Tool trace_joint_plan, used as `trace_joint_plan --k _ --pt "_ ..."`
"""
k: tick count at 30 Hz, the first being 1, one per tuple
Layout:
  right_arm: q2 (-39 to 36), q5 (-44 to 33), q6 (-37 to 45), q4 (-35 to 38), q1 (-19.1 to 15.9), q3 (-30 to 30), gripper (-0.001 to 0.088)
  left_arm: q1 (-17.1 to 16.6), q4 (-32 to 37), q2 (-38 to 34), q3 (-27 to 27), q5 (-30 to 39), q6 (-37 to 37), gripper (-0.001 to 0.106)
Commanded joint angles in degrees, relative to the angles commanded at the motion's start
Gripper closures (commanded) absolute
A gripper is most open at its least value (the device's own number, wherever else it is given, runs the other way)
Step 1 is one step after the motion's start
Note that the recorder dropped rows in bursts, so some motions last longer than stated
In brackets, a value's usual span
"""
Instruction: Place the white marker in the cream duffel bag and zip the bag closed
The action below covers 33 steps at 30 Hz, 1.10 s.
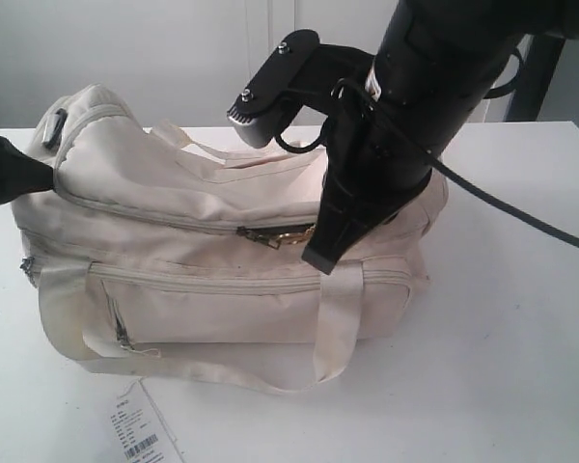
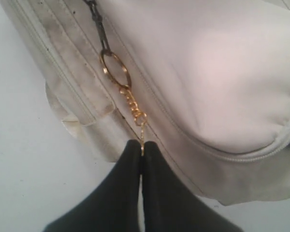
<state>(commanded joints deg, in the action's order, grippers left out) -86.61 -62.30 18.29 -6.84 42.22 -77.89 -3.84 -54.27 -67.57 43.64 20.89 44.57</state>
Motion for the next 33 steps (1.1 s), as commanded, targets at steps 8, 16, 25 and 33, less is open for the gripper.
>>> trace_joint_plan --k 8,16,25,33 --pt "0.00 1.76 2.87 4.42 0.00 0.26 0.0868 0.00 5.50 11.89 0.40 -2.07 1.18 0.003" --pt "0.00 1.95 5.79 5.81 0.00 0.26 0.0868 10.76 2.29 12.51 4.90 13.01 24.30 0.045" --pt "0.00 -0.66 7.18 3.53 0.00 0.26 0.0868 21.75 8.35 8.71 5.04 13.27 43.38 0.043" --pt "0.00 -0.64 7.18 3.89 0.00 0.26 0.0868 24.52 7.28 1.39 5.04 5.55 57.77 0.044"
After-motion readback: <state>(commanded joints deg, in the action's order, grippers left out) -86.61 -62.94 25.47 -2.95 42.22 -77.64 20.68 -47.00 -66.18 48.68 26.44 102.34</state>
